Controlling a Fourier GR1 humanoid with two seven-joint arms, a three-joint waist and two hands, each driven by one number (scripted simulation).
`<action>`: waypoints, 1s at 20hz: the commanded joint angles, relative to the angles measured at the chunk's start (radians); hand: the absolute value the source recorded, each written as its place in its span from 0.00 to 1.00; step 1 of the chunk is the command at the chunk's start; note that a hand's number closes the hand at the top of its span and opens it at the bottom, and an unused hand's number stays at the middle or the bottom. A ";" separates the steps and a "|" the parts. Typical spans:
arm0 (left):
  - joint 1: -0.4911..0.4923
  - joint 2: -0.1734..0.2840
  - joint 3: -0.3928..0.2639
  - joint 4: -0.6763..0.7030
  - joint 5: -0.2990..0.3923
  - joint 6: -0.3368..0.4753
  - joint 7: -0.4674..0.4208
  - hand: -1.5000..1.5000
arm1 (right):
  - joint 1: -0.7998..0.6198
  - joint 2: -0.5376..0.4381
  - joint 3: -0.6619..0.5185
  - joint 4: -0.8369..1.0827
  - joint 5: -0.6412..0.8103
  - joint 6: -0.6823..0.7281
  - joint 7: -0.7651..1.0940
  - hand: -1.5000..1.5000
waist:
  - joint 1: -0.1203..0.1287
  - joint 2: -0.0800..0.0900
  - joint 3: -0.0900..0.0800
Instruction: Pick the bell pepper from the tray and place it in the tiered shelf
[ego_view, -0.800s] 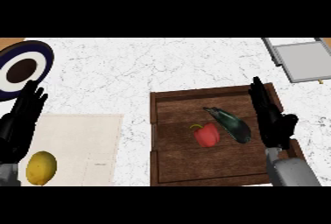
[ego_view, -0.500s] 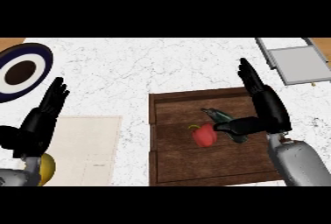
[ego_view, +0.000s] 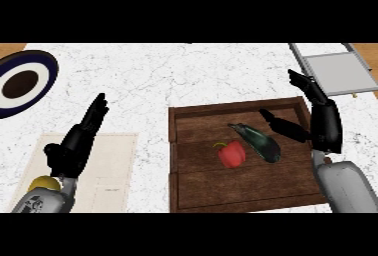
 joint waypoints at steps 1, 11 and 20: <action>-0.015 -0.041 -0.029 0.018 -0.042 0.013 0.016 0.50 | 0.089 0.052 -0.070 -0.010 -0.051 -0.037 -0.219 0.00 | 0.011 -0.007 0.000; -0.052 -0.083 -0.014 0.081 -0.068 0.002 0.004 0.50 | 0.086 -0.218 0.058 -0.234 -0.001 0.302 0.079 0.00 | 0.007 -0.014 -0.003; -0.086 -0.095 -0.003 0.061 -0.097 0.009 0.040 0.50 | 0.009 -0.312 0.215 -0.553 0.201 0.403 0.592 0.00 | 0.010 -0.014 -0.004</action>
